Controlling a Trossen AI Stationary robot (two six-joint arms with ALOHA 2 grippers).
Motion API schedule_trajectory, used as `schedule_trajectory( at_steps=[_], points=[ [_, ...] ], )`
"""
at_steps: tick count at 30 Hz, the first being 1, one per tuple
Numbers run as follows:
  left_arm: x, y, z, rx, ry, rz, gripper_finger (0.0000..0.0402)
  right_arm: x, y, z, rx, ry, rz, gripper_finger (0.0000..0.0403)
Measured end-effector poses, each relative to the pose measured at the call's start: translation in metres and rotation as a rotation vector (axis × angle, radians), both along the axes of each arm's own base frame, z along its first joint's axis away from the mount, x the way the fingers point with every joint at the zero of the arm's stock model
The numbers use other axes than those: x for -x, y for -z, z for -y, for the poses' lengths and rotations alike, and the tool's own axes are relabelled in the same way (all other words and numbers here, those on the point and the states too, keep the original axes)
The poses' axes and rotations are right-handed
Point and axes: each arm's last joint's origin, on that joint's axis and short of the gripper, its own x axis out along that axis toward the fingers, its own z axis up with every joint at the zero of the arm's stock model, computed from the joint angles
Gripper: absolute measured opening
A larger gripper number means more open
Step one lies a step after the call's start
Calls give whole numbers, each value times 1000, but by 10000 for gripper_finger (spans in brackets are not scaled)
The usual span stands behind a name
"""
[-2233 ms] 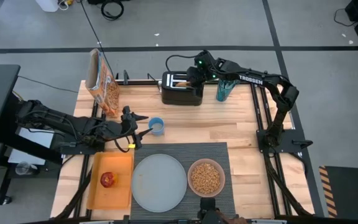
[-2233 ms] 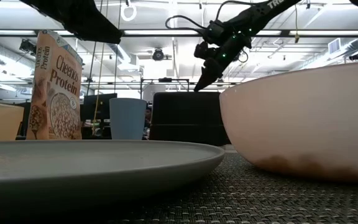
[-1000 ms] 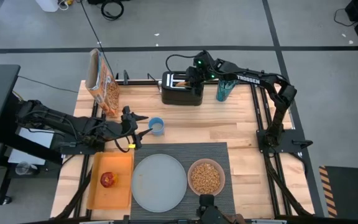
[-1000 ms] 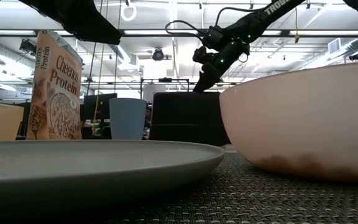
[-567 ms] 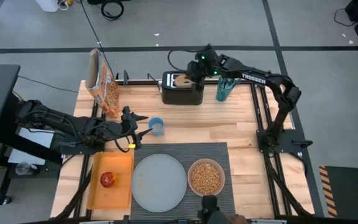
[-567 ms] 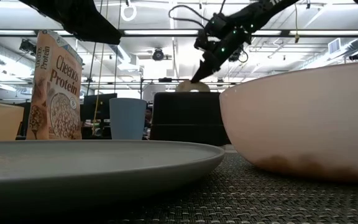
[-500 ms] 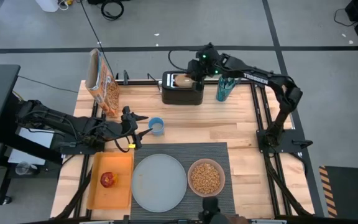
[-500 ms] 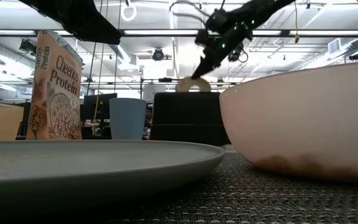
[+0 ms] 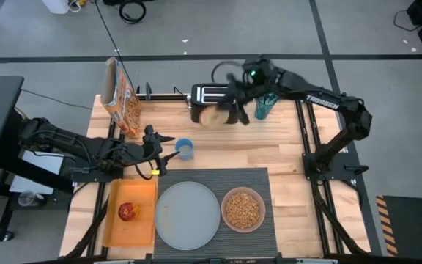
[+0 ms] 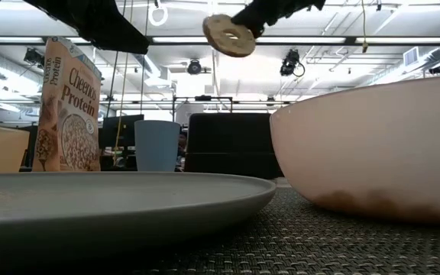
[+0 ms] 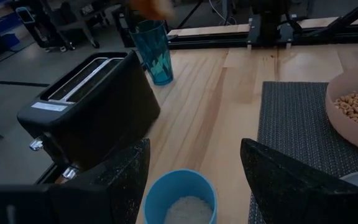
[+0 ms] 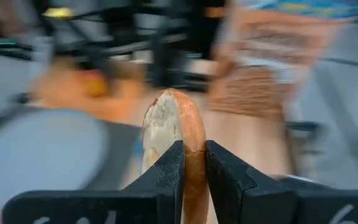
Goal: Arrange a breakfast setting
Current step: Put the toasted bread on the gray plate
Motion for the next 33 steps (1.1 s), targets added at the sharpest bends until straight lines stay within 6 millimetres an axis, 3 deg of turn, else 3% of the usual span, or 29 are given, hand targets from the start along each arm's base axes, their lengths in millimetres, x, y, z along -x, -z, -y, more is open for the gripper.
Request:
schedule_trajectory(
  at_steps=[4,7,14,24,33],
  points=[
    [0,0,0,-63,23,-27,258,-19,29,-26,-113,-178,-37,68],
    [0,0,1,-82,55,-44,258,-38,64,-48,-180,-278,-85,68],
    [1,-1,0,-71,53,-36,258,-73,131,-98,-214,-321,-212,68],
    [8,-9,-1,-28,63,20,258,-106,175,-148,-344,-377,-259,68],
    [18,-27,7,141,379,169,258,-126,220,-188,-499,-407,-308,68]
  ],
)
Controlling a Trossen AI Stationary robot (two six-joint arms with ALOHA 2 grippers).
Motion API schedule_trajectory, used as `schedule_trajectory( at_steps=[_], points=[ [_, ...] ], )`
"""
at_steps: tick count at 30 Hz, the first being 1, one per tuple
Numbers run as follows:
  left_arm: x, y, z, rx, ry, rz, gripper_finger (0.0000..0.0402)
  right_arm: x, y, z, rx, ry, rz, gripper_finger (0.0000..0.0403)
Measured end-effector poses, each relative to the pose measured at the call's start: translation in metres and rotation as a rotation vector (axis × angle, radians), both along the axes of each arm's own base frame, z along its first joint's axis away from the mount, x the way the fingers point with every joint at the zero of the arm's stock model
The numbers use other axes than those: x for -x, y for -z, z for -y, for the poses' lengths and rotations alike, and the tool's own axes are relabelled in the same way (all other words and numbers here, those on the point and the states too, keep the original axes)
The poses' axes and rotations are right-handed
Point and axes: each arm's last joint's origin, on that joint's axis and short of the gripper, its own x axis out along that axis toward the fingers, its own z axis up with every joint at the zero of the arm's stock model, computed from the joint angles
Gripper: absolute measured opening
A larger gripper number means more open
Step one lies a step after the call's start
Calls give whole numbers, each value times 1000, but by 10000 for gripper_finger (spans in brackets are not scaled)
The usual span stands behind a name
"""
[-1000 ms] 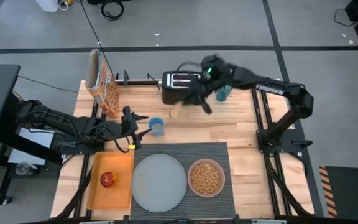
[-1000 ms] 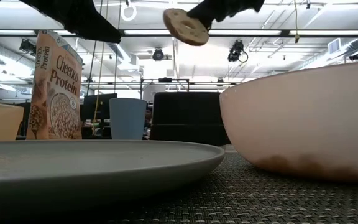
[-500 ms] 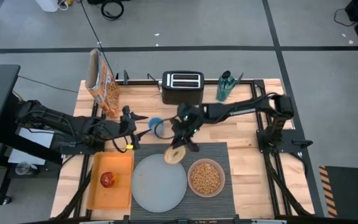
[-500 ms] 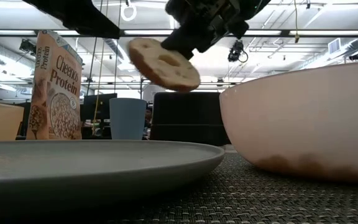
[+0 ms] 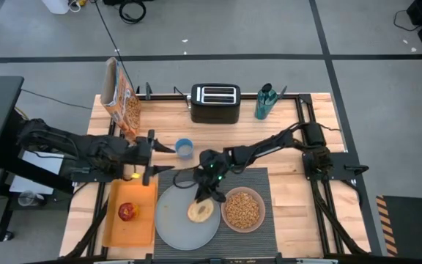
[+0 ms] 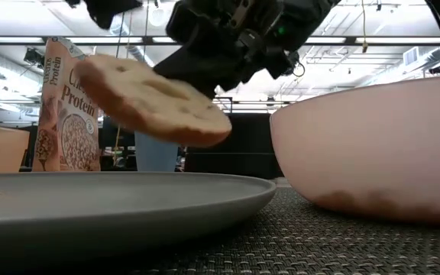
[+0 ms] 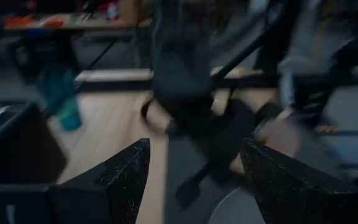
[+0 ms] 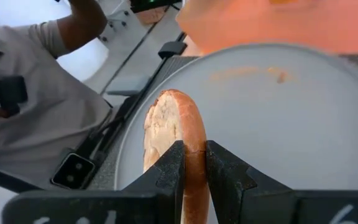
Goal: Arrange a breakfast setting
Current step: Put the toasted bread on the gray plate
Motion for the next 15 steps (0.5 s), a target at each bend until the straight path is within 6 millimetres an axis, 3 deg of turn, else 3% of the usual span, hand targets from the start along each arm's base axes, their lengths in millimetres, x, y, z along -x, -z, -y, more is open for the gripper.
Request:
schedule_trajectory(
  at_steps=[8,15],
  points=[
    [22,-16,3,30,55,105,258,-5,21,-10,-55,29,-78,68],
    [34,-21,8,-19,119,138,258,-2,25,-18,-5,3,-72,73]
  ],
)
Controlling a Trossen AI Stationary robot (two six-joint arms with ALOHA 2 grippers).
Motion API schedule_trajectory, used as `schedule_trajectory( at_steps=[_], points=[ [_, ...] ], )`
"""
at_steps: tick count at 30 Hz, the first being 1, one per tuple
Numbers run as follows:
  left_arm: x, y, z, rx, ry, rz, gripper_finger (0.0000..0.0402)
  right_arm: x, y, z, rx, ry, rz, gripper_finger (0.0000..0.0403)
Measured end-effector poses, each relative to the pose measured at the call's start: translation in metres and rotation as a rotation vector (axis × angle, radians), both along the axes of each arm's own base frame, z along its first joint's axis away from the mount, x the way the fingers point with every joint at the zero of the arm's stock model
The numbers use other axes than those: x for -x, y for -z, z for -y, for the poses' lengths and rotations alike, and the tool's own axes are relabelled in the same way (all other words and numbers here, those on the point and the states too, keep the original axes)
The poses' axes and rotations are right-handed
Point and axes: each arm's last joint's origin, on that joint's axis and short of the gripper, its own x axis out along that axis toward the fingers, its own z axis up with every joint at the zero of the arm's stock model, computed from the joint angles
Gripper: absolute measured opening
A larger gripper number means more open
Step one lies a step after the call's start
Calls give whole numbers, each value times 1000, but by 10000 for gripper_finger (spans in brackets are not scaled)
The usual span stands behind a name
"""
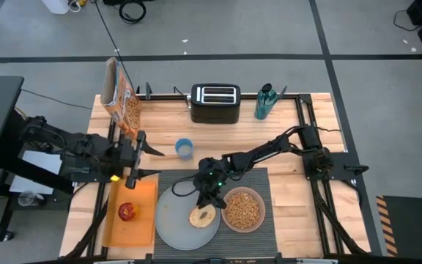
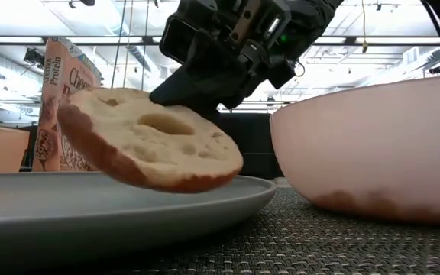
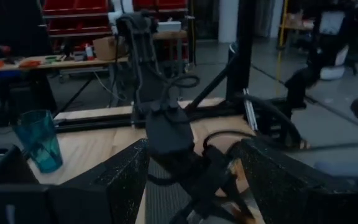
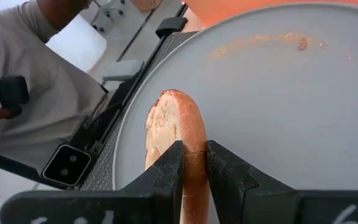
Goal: Arrange a breakfast setting
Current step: Put the toasted bread on the gray plate, then put the red apple on the gray plate
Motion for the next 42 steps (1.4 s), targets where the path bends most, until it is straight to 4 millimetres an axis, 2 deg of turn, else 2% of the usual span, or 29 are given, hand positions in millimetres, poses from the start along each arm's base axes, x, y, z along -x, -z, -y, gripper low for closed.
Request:
schedule_trajectory(
  at_steps=[5,10,13,16,22,24,27,30,34,42],
  points=[
    [3,0,5,-113,-13,-8,261,1,1,1,-1,-4,-20,109],
    [9,-20,8,-185,-32,-60,268,2,-6,5,-21,5,-31,161],
    [11,-30,12,-204,-1,-207,265,11,-37,15,-22,42,-39,183],
    [8,-30,19,-159,-14,-427,254,28,-74,19,104,126,2,188],
    [-2,-1,51,138,-29,-962,228,75,-147,8,360,287,129,188],
    [-5,11,64,237,-72,-1104,219,91,-166,5,439,347,167,188],
    [-8,28,85,286,-100,-1280,205,112,-187,3,546,439,216,188],
    [-10,44,95,255,-156,-1420,188,124,-199,3,595,500,239,188],
    [-10,59,105,236,-223,-1561,171,133,-205,5,607,514,235,187],
    [2,69,125,190,-235,-1624,158,133,-201,6,648,540,207,187]
  ],
)
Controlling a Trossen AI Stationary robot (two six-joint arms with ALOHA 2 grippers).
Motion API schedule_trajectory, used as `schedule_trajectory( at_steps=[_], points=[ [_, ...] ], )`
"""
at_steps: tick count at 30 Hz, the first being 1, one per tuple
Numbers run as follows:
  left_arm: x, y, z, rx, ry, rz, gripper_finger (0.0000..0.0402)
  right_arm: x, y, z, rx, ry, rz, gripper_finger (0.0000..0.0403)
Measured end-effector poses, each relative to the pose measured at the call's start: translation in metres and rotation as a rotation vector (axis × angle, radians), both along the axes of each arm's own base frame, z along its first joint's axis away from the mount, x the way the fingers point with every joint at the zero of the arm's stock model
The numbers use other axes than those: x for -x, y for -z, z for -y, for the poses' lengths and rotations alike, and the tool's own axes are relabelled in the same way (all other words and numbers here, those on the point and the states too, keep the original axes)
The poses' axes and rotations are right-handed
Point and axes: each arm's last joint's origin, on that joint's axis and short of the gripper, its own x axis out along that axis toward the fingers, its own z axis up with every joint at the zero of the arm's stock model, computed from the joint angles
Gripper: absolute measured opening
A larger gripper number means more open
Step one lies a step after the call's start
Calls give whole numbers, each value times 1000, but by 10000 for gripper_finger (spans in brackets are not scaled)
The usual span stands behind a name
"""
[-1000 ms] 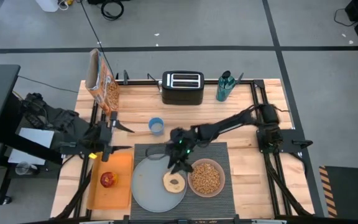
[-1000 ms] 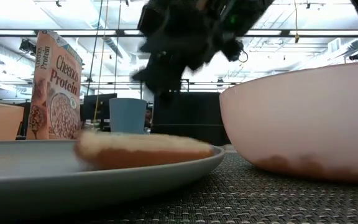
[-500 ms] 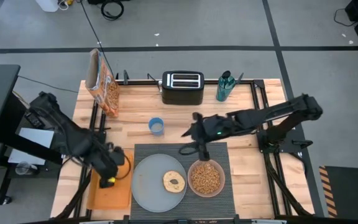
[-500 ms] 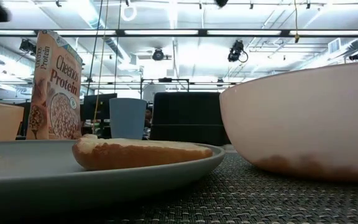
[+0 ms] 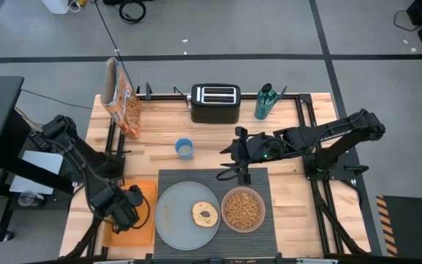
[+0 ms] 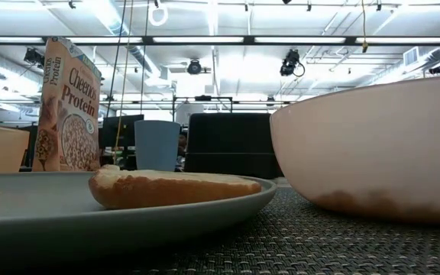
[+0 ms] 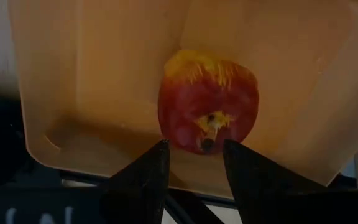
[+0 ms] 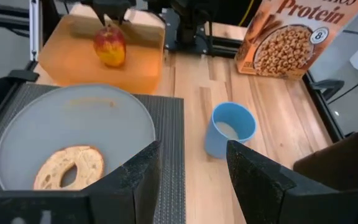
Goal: Arrange a breakfast setting
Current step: Put the red apple on the gray plate
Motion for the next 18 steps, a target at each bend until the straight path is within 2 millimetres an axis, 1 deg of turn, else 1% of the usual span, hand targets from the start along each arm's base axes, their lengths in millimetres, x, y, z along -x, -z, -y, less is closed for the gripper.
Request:
schedule_trajectory(
  at_steps=[6,12,18],
  points=[
    [4,0,4,-19,-40,22,157,-2,3,0,6,1,-14,187],
    [1,4,10,-24,-32,65,157,-2,4,0,8,2,-17,187],
    [0,9,13,-29,-28,39,157,-2,4,0,8,2,-17,187]
  ],
)
